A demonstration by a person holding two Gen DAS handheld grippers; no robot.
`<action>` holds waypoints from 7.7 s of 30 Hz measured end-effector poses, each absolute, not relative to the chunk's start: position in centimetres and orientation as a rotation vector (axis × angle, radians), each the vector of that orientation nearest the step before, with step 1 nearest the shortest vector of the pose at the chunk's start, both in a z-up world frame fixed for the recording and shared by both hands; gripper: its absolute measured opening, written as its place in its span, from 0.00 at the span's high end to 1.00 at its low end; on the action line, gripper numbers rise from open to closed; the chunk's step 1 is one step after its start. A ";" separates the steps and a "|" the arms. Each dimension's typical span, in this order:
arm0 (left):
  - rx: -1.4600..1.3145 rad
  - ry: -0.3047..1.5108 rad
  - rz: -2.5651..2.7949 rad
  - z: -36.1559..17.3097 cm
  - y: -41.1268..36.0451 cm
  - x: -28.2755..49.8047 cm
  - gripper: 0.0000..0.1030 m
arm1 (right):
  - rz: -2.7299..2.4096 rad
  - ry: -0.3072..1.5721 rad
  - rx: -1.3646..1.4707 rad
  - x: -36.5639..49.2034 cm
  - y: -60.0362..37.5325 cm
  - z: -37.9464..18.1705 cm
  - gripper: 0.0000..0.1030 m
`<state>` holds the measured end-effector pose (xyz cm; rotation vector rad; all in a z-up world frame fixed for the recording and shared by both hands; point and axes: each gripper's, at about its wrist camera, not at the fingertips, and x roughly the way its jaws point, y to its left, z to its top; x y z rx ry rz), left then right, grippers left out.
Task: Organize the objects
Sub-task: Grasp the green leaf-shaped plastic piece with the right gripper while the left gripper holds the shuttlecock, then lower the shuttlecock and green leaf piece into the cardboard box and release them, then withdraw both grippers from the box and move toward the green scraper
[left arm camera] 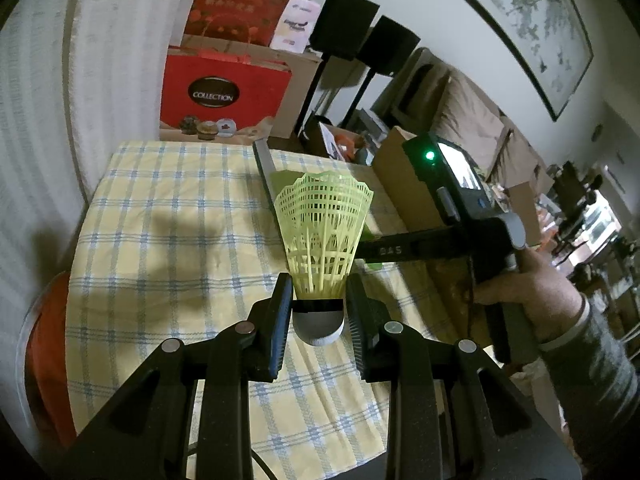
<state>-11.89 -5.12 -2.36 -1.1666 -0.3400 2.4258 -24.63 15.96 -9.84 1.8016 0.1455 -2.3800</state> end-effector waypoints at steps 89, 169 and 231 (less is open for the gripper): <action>-1.168 -0.248 2.585 1.5 2.2 -11.9 0.76 | -2.692 -0.031 1.169 -13.8 21.9 1.9 0.69; -1.233 -0.135 2.390 0.2 22.7 -12.4 0.39 | -2.840 -0.304 1.289 -9.0 41.1 0.2 0.51; -1.317 -0.202 2.766 -3.2 -0.1 -11.4 0.01 | -2.739 -0.032 1.114 -10.5 22.9 2.4 0.03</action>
